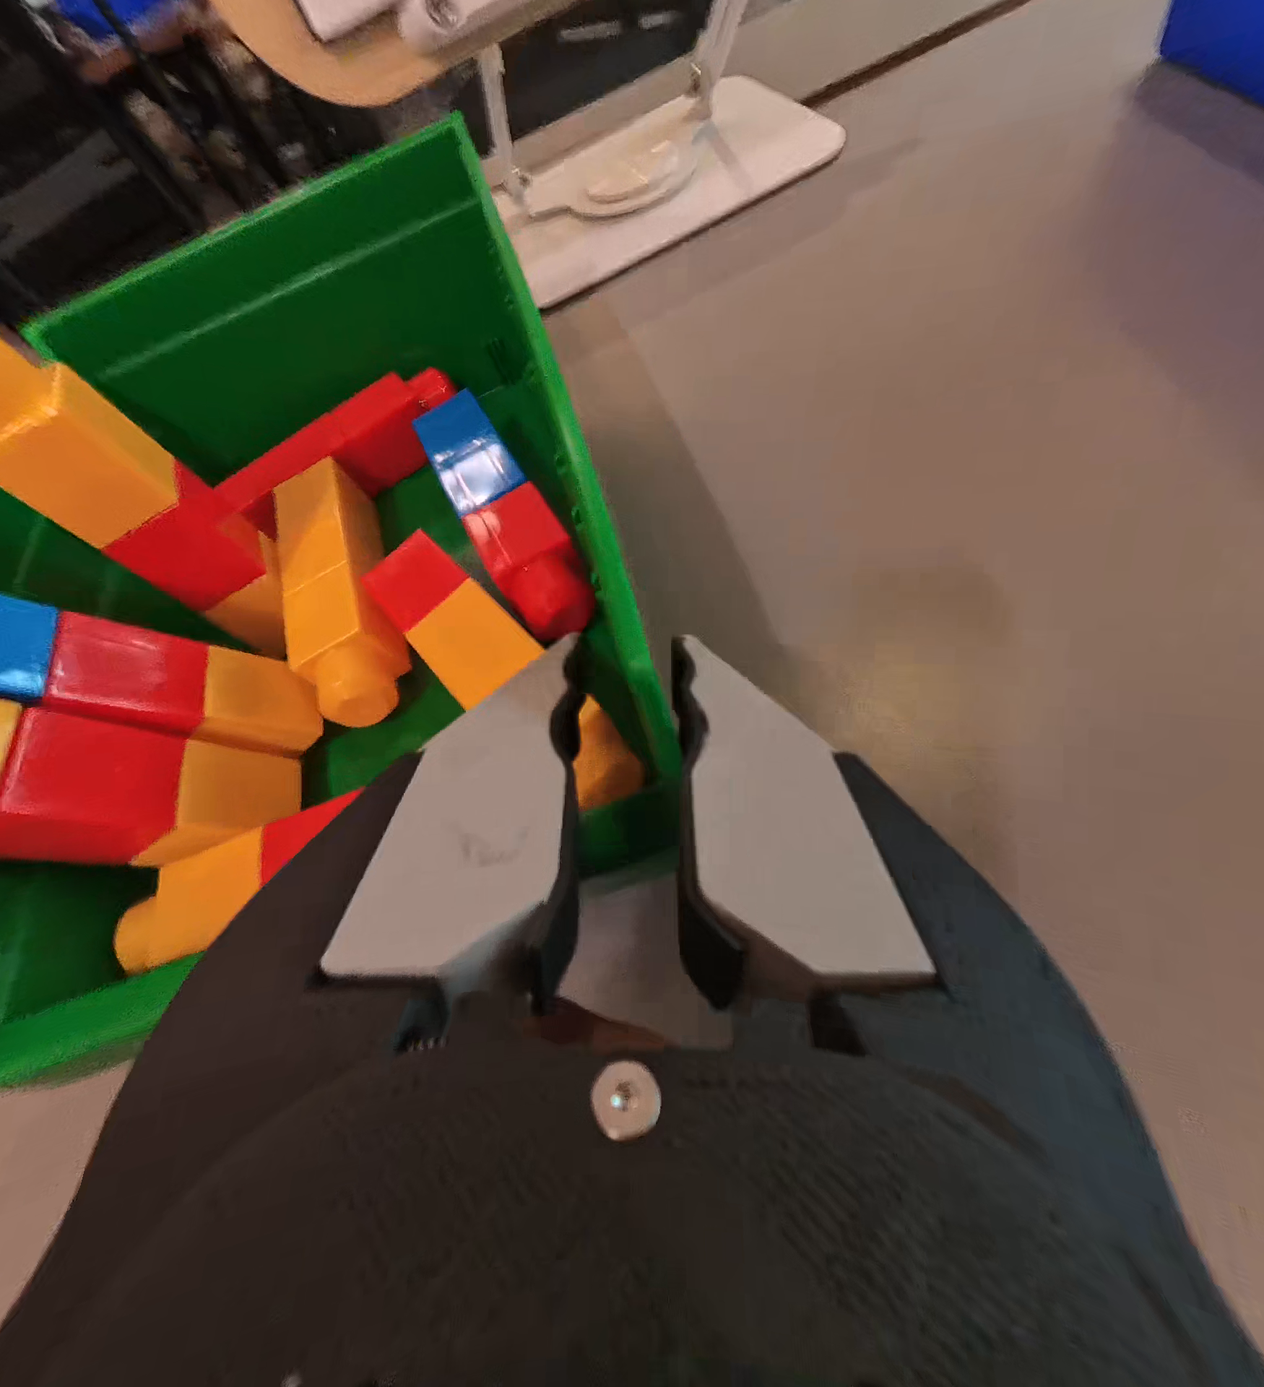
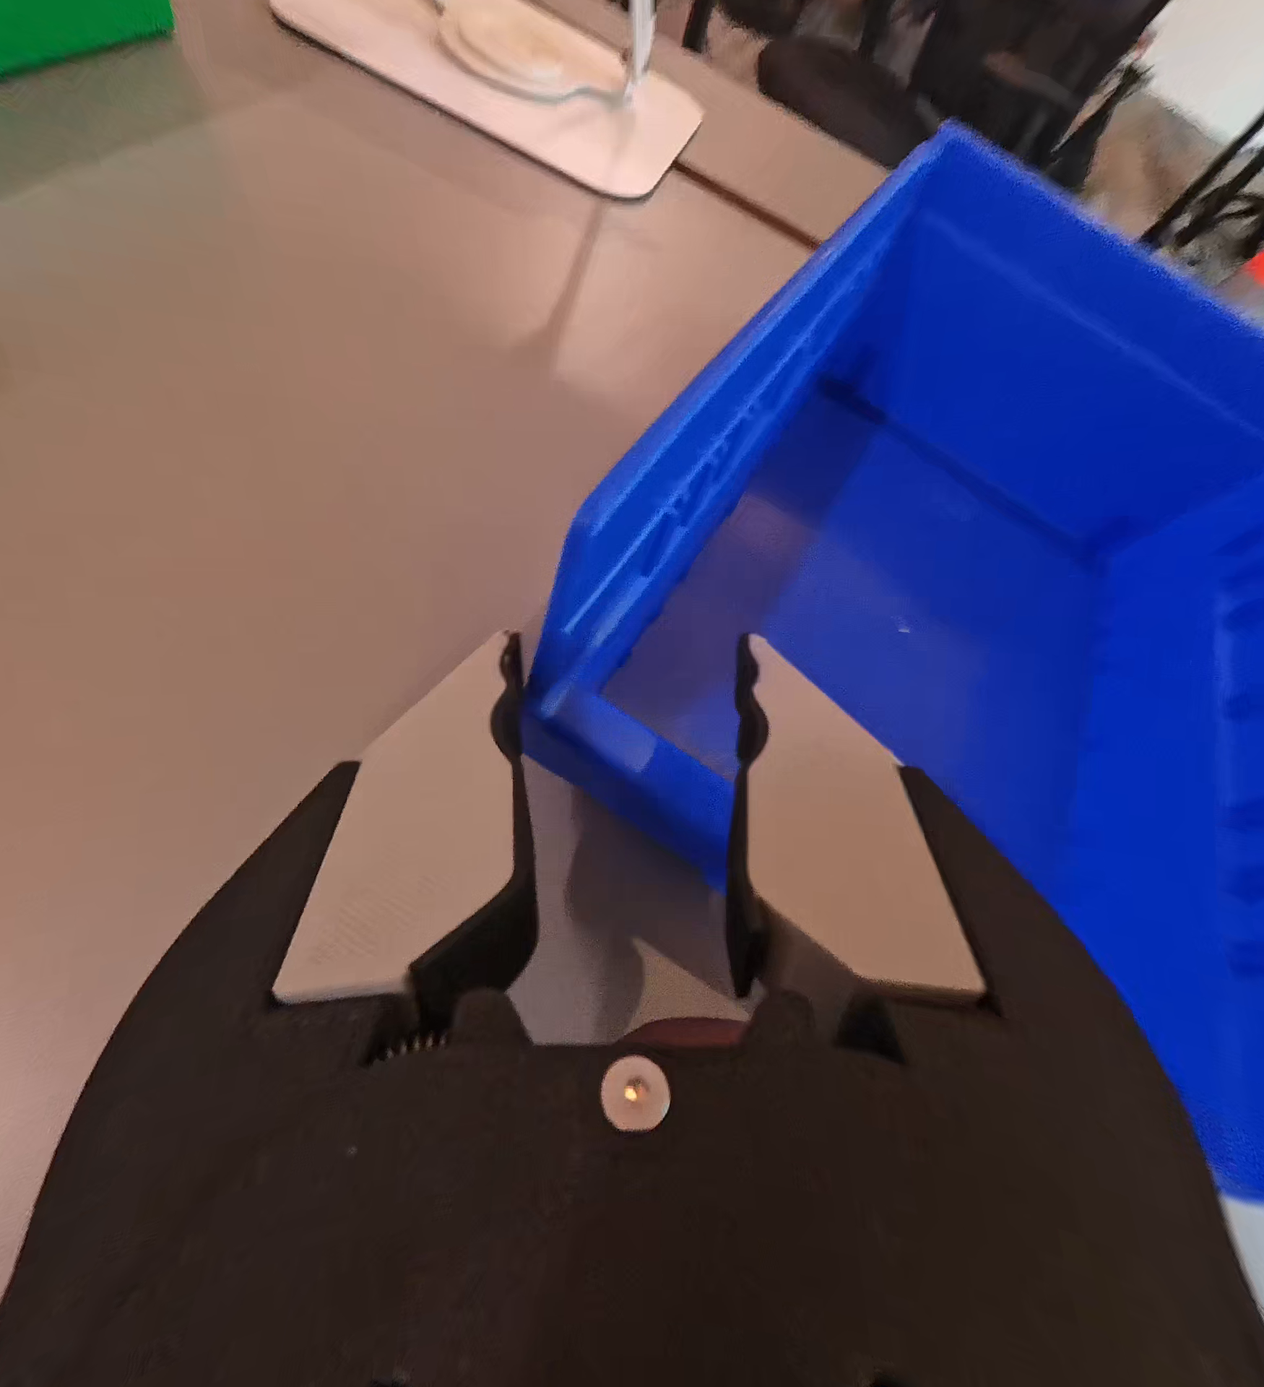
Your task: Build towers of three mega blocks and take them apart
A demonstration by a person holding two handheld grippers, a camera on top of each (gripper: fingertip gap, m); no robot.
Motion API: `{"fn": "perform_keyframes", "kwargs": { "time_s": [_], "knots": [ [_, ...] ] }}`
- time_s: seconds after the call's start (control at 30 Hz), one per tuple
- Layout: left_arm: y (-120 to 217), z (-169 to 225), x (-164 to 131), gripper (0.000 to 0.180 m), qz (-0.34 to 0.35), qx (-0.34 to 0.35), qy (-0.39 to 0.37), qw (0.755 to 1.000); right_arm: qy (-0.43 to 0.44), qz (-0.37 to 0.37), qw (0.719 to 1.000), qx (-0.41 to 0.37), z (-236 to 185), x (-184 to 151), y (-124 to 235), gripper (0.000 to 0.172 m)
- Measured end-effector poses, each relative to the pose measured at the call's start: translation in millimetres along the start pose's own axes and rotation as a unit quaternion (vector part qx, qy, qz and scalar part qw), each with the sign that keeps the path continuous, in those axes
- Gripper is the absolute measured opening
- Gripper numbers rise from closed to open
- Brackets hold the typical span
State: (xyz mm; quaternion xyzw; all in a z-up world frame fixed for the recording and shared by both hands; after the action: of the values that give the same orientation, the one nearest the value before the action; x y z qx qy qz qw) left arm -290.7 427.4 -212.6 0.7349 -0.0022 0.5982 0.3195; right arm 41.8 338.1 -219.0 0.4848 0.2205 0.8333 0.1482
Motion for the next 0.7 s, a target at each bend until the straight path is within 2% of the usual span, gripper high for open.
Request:
{"fn": "perform_keyframes", "kwargs": {
  "time_s": [0.07, 0.1, 0.23, 0.33, 0.4, 0.43, 0.5, 0.53, 0.6, 0.7],
  "knots": [
    [-5.2, -0.4, 2.3, 0.011, -0.009, 0.004, -0.001, 1.0, -0.001, -0.009, 1.0, 0.015, -0.9, -0.6, -3.9, 0.049],
    [-6.3, -1.3, 3.0, 0.01, -0.011, 0.007, -0.001, 1.0, 0.008, -0.013, 0.999, 0.039, -6.7, -0.9, -1.4, 0.02],
    [-6.1, -9.8, 2.1, 0.006, -0.009, 0.018, 0.014, 1.0, 0.036, -0.042, 0.998, -0.028, 0.0, -17.7, 16.1, 0.011],
    [-1.9, -14.9, -1.7, 0.003, -0.006, 0.013, 0.035, 0.999, 0.015, -0.03, 0.999, -0.035, 4.0, -29.9, 30.2, 0.009],
    [4.7, -13.5, -4.6, 0.007, -0.011, -0.014, 0.053, 0.998, 0.006, -0.016, 1.0, -0.025, 4.5, -30.4, 40.7, 0.012],
    [9.9, -10.6, -6.0, 0.018, -0.011, -0.037, 0.061, 0.997, 0.003, 0.001, 1.0, -0.027, 5.1, -26.4, 48.1, 0.02],
    [21.9, -9.3, -8.6, 0.054, -0.007, -0.063, 0.073, 0.995, 0.011, 0.048, 0.999, -0.015, 0.4, -10.2, 65.8, 0.034],
    [28.1, -10.7, -10.5, 0.064, -0.004, -0.07, 0.074, 0.995, 0.016, 0.072, 0.997, -0.007, -3.8, 0.3, 73.8, 0.041],
    [39.2, -15.7, -16.4, 0.069, 0.002, -0.082, 0.076, 0.994, 0.029, 0.103, 0.994, 0.028, -18.9, 21.3, 82.0, 0.043],
    [48.9, -26.3, -27.9, 0.072, 0.006, -0.099, 0.097, 0.99, 0.046, 0.122, 0.988, 0.084, -48.5, 47.4, 73.3, 0.049]
  ]
}}
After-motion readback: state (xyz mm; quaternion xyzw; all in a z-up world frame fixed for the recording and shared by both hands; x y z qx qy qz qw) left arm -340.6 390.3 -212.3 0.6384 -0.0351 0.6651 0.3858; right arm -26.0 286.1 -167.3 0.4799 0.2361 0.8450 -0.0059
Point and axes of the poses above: each gripper's, where its closed fingertips meet, y back along the fingers, x out of its top, z = x × y across the jaws, the point moved 5 cm from there along y, back along the fingers, and after that the axes turned 12 degrees about y, right-handed, at the moved point
